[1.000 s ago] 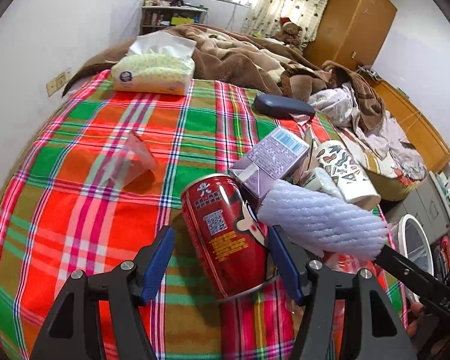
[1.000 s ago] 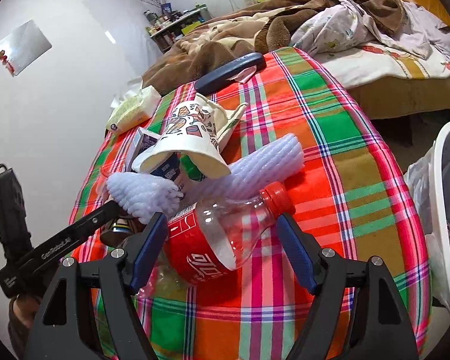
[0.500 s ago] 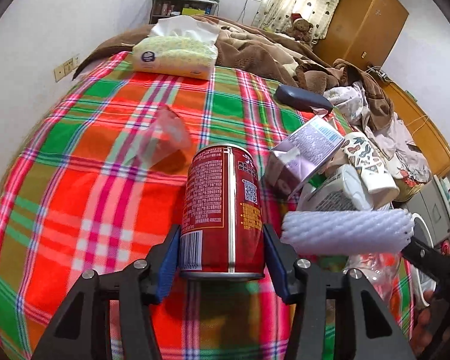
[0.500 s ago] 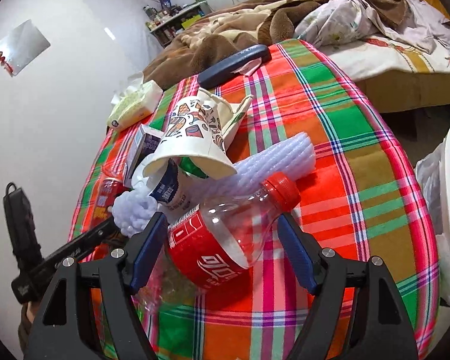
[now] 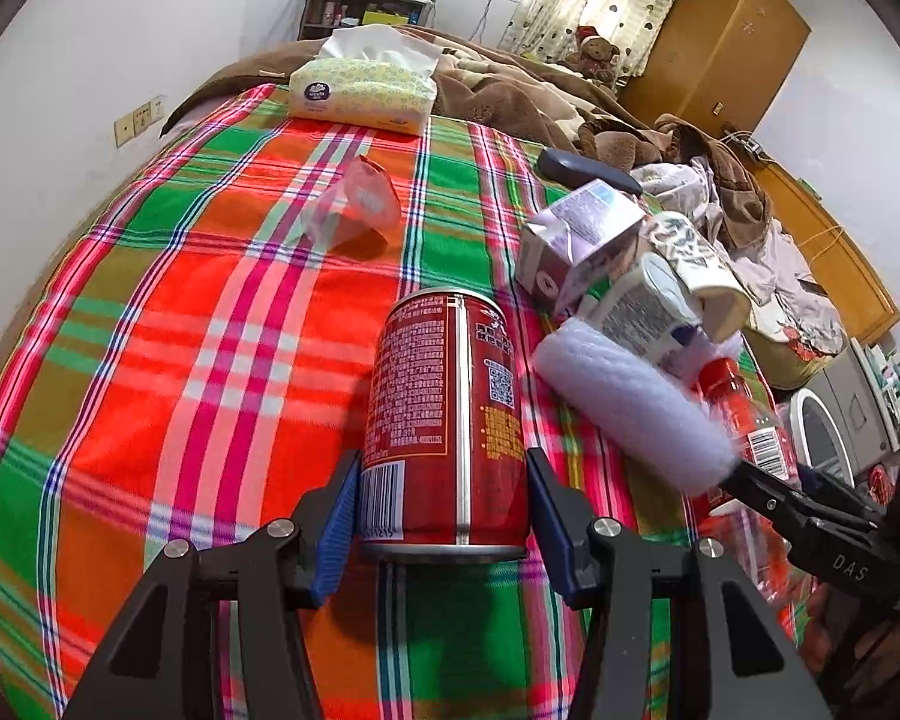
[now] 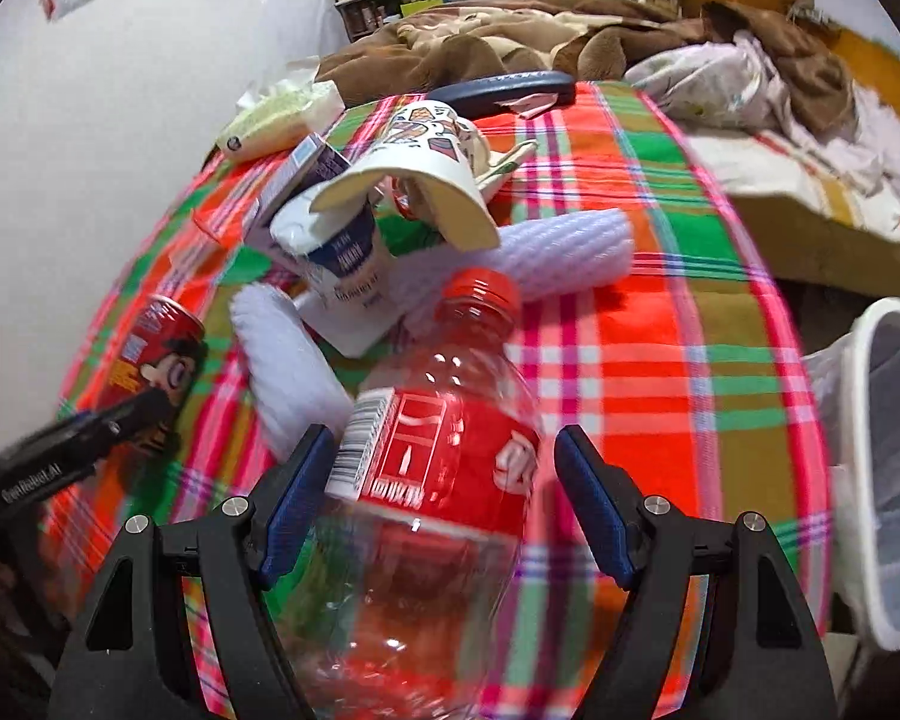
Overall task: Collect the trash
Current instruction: 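Carry the can and bottle over the bin and release both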
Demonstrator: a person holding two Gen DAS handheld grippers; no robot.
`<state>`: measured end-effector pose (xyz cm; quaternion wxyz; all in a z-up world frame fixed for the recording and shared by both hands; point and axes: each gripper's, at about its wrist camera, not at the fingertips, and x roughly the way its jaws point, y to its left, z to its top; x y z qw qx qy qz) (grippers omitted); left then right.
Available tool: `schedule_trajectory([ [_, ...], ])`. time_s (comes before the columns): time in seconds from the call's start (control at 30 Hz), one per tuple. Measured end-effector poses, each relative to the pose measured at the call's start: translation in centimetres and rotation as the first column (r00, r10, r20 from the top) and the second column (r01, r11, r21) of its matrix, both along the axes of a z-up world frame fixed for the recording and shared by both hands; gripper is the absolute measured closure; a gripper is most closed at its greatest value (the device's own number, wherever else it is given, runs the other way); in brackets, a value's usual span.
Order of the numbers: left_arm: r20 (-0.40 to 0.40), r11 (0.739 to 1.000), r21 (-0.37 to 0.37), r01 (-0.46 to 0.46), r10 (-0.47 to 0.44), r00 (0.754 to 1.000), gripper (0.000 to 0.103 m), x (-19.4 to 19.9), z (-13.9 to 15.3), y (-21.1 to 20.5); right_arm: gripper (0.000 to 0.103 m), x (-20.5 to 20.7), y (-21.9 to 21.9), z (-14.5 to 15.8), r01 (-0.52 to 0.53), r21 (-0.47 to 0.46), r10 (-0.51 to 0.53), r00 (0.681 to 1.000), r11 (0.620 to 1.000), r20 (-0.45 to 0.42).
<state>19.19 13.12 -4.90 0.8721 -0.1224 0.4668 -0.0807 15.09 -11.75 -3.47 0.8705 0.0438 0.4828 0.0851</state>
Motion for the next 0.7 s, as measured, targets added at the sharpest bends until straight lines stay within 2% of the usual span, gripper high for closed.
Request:
schedule_trajectory([
  [0.1,0.000,1.000,-0.012,0.011,-0.011,1.000,0.050,-0.6,0.0,-0.4,0.026,-1.0,-0.3,0.3,0.003,-0.063,-0.002,1.000,0.998,0.016],
  [0.2,0.005,1.000,0.019,0.018,-0.018,1.000,0.050,-0.6,0.1,-0.9,0.026,-1.7,-0.7,0.1,-0.006,-0.065,0.008,1.000,0.998,0.022],
  [0.37,0.027,0.999,0.046,0.017,-0.018,0.999,0.038,-0.2,0.7,-1.0,0.026,-2.0,-0.6,0.2,-0.002,-0.117,0.010,0.998,0.993,0.063],
  [0.53,0.016,0.998,0.059,-0.005,0.004,1.000,0.038,0.6,0.6,-0.6,0.028,-2.3,-0.6,0.4,-0.026,-0.102,0.035,0.995,0.994,0.090],
  [0.63,0.007,0.997,0.078,-0.008,0.007,1.000,0.039,0.8,0.3,-0.6,0.035,-2.3,-0.6,0.3,-0.035,-0.103,0.045,0.995,0.994,0.089],
  [0.7,0.003,0.998,0.055,0.001,-0.001,1.000,0.050,0.9,0.1,-0.5,0.037,-2.5,-0.6,0.4,-0.036,-0.103,0.046,0.994,0.994,0.096],
])
